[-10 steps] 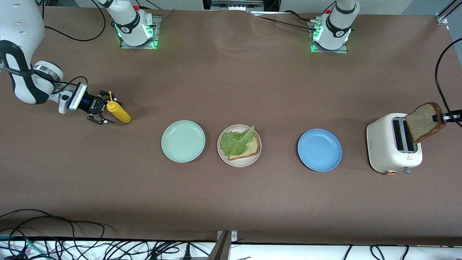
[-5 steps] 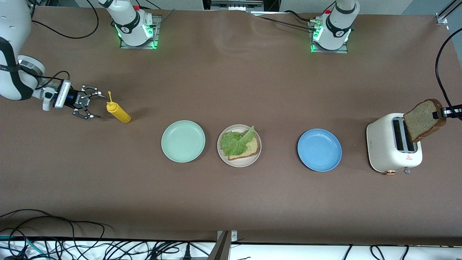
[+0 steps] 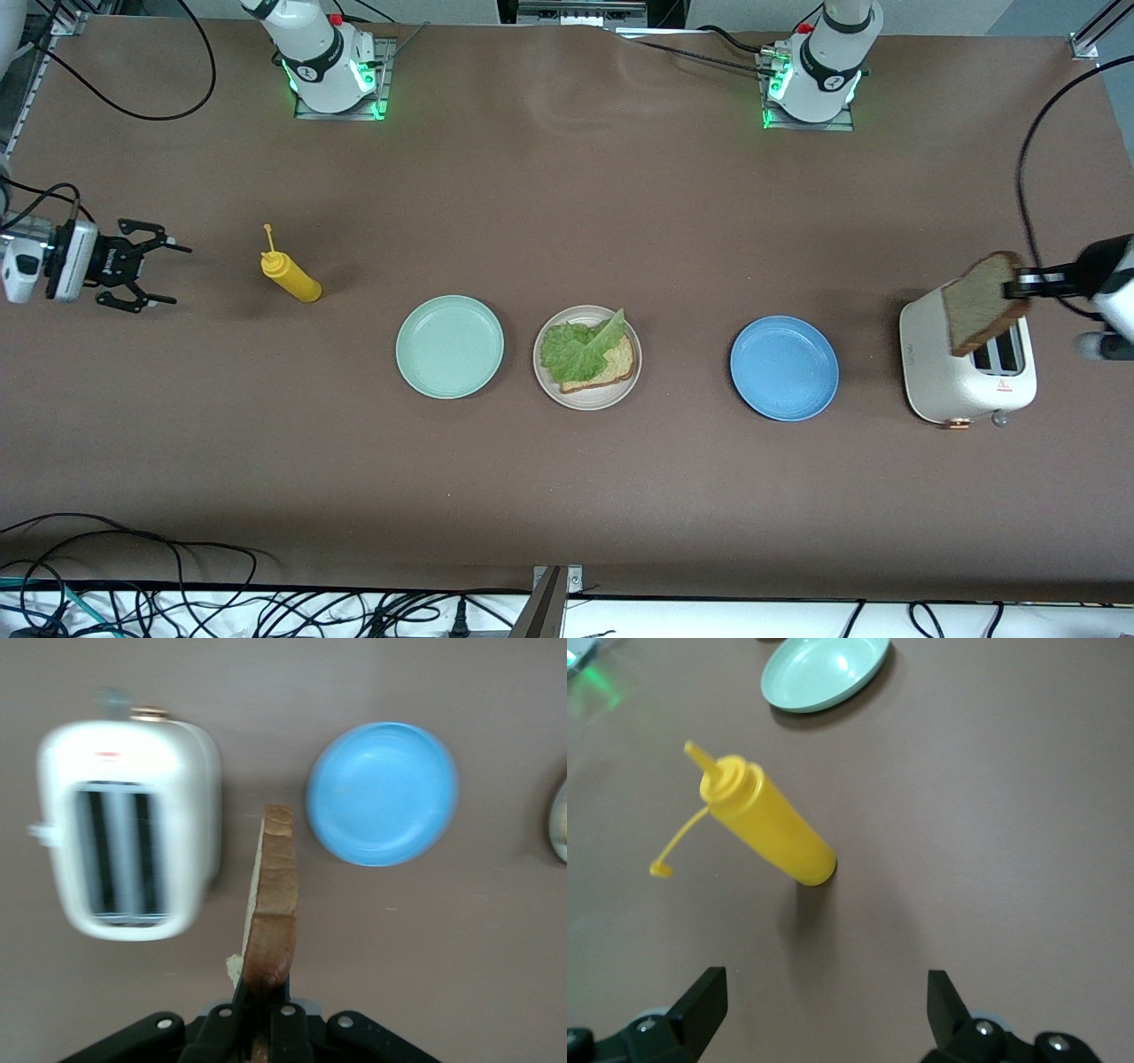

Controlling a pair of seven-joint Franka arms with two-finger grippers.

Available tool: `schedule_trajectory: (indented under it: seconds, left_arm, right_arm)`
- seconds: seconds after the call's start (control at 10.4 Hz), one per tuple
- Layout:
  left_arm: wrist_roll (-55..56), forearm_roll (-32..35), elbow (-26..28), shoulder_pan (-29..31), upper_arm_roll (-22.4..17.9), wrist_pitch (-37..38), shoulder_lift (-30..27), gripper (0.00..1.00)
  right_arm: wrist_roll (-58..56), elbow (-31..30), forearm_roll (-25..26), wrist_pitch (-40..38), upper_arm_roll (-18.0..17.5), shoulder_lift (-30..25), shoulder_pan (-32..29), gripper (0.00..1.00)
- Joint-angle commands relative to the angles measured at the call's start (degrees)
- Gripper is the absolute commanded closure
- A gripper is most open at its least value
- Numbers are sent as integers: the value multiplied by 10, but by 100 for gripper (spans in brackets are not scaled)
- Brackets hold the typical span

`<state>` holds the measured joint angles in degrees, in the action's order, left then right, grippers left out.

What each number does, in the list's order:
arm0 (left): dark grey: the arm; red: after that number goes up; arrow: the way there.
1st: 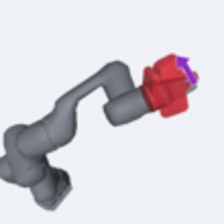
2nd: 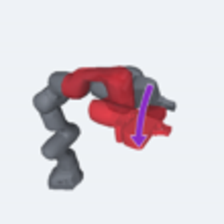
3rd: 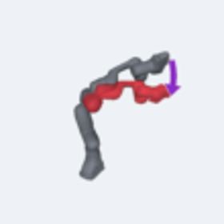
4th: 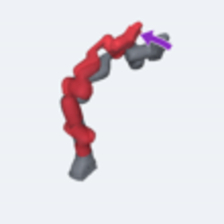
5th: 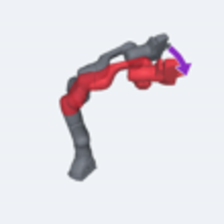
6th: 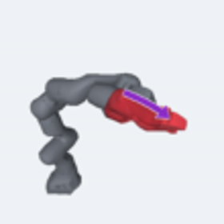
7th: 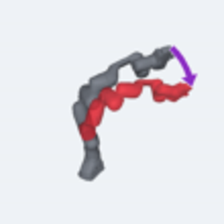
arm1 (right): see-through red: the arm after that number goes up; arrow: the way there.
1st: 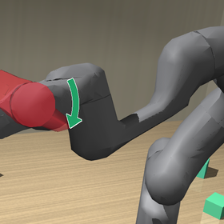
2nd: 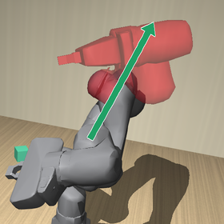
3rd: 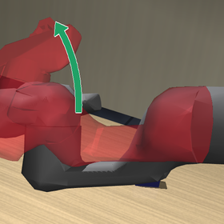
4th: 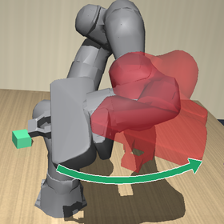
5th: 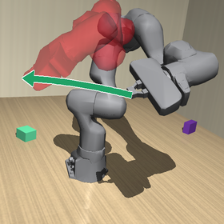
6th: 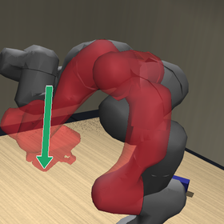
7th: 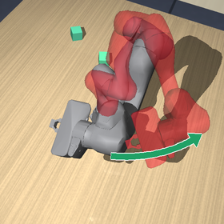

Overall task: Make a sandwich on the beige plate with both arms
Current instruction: 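Carry the bread slice over the beige plate with the left gripper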

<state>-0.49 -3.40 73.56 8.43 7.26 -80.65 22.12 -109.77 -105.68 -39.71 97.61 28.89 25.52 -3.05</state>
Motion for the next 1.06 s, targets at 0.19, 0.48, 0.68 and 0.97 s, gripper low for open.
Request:
schedule_trajectory:
  seconds: [0.19, 0.48, 0.68, 0.97]
  left_arm:
    - [72, -212, 114, -68, -4, -124, -1, 100]
    - [73, -354, 139, -120, -4, -177, 38, 100]
    - [75, -445, 135, -170, -4, -214, 77, 100]
    - [74, -504, 123, -241, -3, -315, 128, 100]
  right_arm:
    - [366, 98, 179, -11, -93, -71, -4, 0]
    - [586, 133, 308, -28, -179, -111, -4, 0]
    - [771, 140, 403, -46, -251, -136, -3, 0]
    - [1070, 139, 416, -80, -288, -147, 4, 0]
